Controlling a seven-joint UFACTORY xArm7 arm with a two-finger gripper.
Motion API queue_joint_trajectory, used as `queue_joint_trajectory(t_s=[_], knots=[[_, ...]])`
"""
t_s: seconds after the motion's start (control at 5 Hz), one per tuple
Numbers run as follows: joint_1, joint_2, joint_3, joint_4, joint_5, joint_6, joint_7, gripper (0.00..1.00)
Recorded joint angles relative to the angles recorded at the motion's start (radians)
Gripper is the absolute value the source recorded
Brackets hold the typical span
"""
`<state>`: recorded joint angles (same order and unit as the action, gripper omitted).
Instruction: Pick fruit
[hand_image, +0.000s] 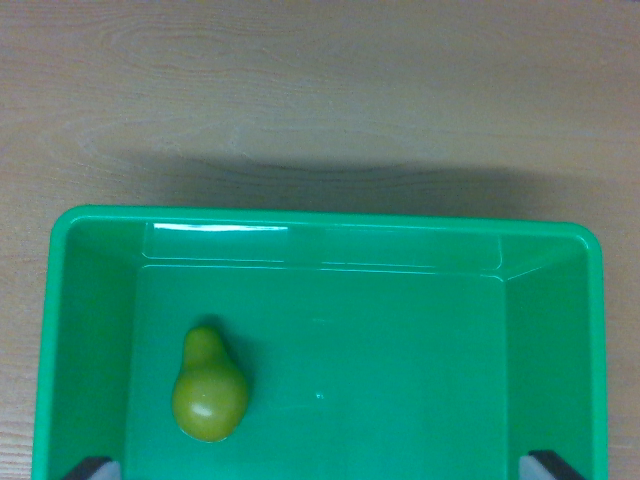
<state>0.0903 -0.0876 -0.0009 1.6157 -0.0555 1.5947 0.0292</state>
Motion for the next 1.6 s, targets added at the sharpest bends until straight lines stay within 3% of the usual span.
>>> queue_joint_trajectory(t_s=[1.0,1.2,1.4,1.6], knots=[[0.0014,0.020,0.005,-0.034,0.0040,-0.043,-0.001,0.00],[0.0024,0.032,0.008,-0.057,0.0066,-0.071,-0.002,0.00],[0.0024,0.032,0.008,-0.057,0.0066,-0.071,-0.002,0.00],[0.0035,0.047,0.012,-0.082,0.0095,-0.103,-0.003,0.00]])
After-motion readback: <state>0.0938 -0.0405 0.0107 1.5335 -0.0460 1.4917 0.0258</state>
